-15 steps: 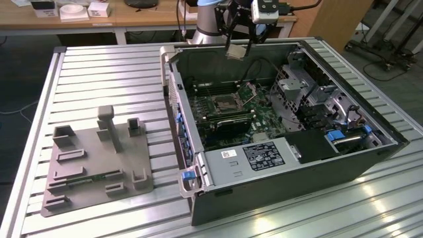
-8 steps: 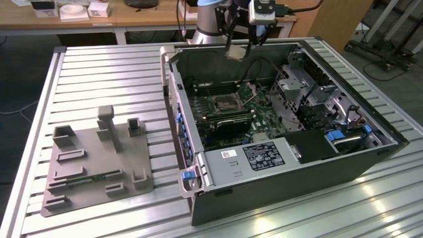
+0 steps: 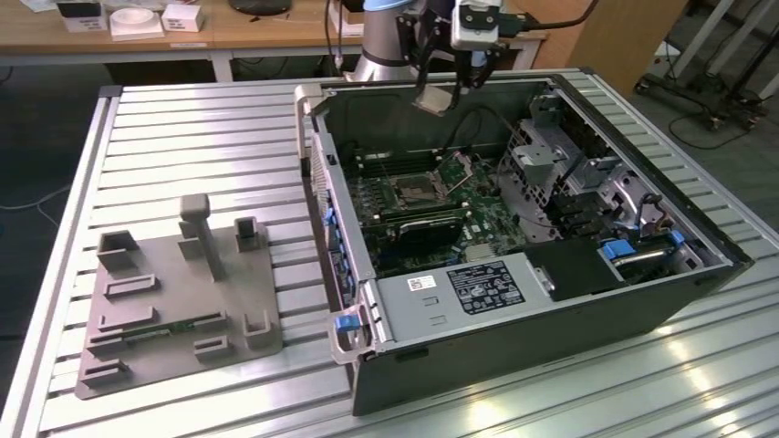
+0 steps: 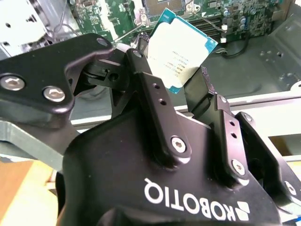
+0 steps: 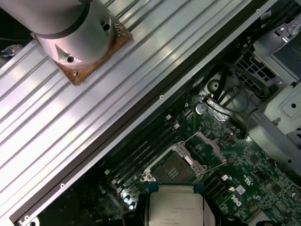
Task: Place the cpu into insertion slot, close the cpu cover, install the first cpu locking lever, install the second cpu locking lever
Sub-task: 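Place the cpu into insertion slot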
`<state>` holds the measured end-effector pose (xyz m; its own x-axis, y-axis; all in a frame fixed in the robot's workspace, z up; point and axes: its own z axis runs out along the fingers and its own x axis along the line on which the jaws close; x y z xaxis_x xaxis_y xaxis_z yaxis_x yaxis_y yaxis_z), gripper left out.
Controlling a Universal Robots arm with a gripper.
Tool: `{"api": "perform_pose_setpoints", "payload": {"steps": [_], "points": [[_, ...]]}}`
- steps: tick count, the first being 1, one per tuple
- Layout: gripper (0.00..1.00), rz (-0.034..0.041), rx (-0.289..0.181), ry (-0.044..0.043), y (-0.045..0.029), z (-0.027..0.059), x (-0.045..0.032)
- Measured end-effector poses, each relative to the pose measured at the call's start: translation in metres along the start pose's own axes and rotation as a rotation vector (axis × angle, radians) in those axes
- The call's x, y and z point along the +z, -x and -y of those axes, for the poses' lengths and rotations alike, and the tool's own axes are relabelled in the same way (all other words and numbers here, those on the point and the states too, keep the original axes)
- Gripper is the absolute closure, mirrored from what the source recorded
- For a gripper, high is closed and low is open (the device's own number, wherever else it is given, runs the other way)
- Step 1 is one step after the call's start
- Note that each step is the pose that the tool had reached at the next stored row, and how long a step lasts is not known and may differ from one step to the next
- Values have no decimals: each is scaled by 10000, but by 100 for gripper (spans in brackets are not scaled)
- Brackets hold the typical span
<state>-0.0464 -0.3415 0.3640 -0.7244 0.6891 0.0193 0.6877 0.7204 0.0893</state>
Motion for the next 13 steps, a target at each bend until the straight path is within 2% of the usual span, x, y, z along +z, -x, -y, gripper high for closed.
{"api": "perform_pose_setpoints", "payload": {"steps": [13], "points": [[46, 201, 2246, 44, 2, 10, 111]]}}
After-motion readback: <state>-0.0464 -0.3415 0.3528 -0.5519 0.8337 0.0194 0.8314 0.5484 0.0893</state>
